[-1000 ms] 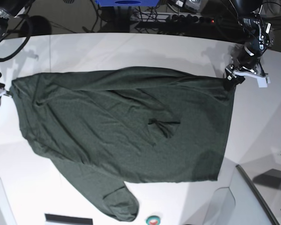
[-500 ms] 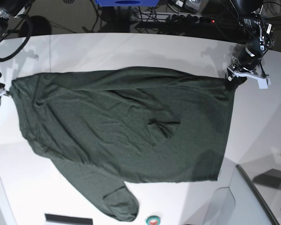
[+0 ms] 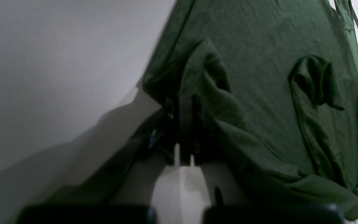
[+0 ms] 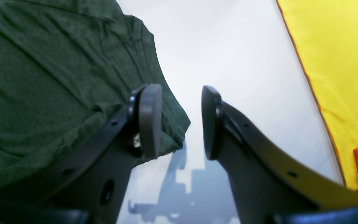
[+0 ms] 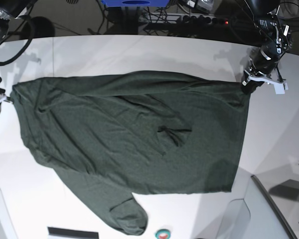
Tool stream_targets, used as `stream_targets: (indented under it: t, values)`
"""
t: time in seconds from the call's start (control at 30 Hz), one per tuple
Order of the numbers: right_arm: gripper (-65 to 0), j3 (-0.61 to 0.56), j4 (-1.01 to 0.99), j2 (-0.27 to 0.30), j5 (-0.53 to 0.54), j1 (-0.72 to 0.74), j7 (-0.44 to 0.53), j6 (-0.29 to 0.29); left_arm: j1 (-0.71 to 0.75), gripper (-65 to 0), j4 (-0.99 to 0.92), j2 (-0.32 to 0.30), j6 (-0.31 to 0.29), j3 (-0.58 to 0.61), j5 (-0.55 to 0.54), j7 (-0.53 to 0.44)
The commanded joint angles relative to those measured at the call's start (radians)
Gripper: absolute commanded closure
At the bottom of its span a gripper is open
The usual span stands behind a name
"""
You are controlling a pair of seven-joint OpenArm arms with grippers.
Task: Layout the t-shirt on the table in an organized manner, then fold the t-shirt properly
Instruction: 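Regrasp the shirt corner with the left gripper and adjust it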
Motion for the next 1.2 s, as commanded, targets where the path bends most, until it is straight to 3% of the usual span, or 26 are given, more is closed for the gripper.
stream_targets:
  t: [0.0,0.27,0.67,0.8,0.97,1.17]
  values:
    - [-20.4,0.002,0.017,0.011,0.007,0.011,0.024,0.003,-0.004,0.0,0.019,-0.014,-0.004,-0.002,-0.020,-0.011]
    - [-20.4,-0.025,0.015,0.013,0.007,0.011,0.024,0.003,0.000,0.0,0.135,-0.011,-0.001,-0.006,-0.025,0.075]
    - [-20.4,-0.059,0.015,0.010,0.006,0.008,0.024,0.002,-0.043,0.0,0.157,0.015,0.002,-0.003,-0.022,0.078]
    - [-20.4,-0.057,0.015,0.014,0.006,0.008,0.024,0.002,-0.083,0.0,0.158,0.015,0.076,-0.002,-0.022,0.078]
    - [-20.4,-0.050,0.015,0.017,0.004,0.007,0.024,0.002,-0.141,0.0,0.154,0.013,0.089,0.036,-0.020,0.078]
    - [-20.4,-0.050,0.015,0.019,0.004,0.005,0.024,0.002,-0.204,0.0,0.139,0.012,0.155,0.119,-0.020,0.072]
